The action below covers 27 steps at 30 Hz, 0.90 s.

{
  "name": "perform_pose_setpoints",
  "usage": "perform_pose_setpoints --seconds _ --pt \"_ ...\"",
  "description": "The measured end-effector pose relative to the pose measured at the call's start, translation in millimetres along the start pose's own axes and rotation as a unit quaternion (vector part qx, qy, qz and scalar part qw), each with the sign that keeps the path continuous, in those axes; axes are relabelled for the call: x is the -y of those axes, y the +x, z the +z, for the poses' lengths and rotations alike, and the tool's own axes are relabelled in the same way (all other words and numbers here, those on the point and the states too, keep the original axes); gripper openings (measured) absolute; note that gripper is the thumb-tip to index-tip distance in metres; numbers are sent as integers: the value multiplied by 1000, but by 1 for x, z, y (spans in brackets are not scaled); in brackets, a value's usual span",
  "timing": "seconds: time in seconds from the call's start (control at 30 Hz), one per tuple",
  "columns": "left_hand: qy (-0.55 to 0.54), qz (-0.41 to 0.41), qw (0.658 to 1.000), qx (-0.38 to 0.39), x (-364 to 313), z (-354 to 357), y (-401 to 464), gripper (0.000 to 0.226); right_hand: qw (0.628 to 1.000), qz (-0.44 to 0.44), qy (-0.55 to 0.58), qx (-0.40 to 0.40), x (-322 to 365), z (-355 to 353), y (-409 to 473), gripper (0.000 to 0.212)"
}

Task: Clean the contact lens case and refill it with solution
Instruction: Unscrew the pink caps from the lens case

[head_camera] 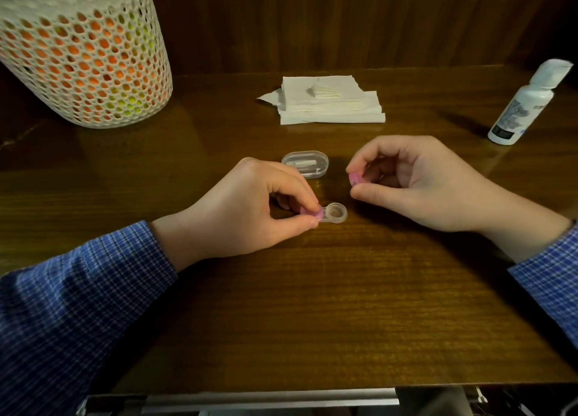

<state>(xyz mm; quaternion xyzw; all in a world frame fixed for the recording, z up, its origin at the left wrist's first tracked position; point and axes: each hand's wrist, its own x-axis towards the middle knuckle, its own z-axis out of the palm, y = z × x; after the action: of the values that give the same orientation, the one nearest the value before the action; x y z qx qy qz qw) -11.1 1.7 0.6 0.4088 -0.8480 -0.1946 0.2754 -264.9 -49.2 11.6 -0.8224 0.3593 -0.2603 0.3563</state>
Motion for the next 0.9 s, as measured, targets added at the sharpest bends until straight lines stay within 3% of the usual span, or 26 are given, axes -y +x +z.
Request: perform_pose_setpoints --seconds 0.2,0.4,0.7,0.9 --pt "1 -6 1000 0 0 1 0 15 999 28 7 -28 -4 0 3 22" --pt "10 -15 1000 -12 -1 1 -2 17 994 42 -97 -8 0 -1 4 15" --pt "-4 -43 999 -22 -5 0 -3 85 989 21 -144 -24 4 -2 0 32" --pt "-3 -47 999 -6 -8 -2 -3 95 987 -14 -163 1 18 12 -6 30"
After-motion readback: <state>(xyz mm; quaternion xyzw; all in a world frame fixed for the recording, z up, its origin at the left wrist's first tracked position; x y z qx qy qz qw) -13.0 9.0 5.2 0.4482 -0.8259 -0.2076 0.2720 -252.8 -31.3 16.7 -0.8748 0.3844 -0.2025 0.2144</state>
